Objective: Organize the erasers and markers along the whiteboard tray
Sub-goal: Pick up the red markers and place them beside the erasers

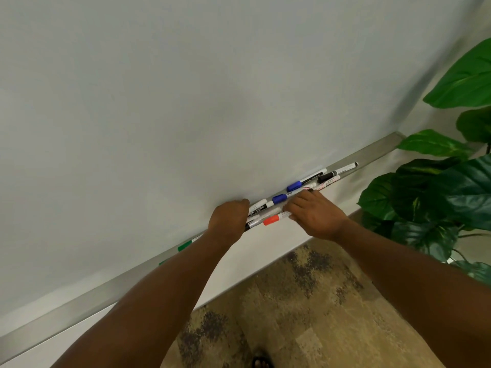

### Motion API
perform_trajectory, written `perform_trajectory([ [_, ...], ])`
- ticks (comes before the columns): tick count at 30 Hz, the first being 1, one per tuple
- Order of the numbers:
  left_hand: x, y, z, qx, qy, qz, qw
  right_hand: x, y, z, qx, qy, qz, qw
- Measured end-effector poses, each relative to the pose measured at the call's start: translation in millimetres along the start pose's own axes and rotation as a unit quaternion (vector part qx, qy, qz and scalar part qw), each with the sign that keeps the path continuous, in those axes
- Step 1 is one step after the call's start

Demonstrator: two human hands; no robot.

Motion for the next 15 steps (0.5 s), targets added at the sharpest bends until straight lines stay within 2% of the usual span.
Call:
perform_trajectory([
  [8,-11,11,-11,0.023,-0.04,-0.012,0.999,15,35,20,-0.023,0.042,0.002,0.999],
  [15,-10,41,-40,-0.001,-0.049,-0.023,0.999,-8,50,33,-0.014,0.001,0.008,1.0],
])
Point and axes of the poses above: each hand's wrist, its own z-axis towards the middle knuckle, its own x-axis out of the palm, y = z × x, the point moved 10 cm from there along z, towards the middle knuckle, and after that the axes turned 1 degree about x, right-handed, at the moved point
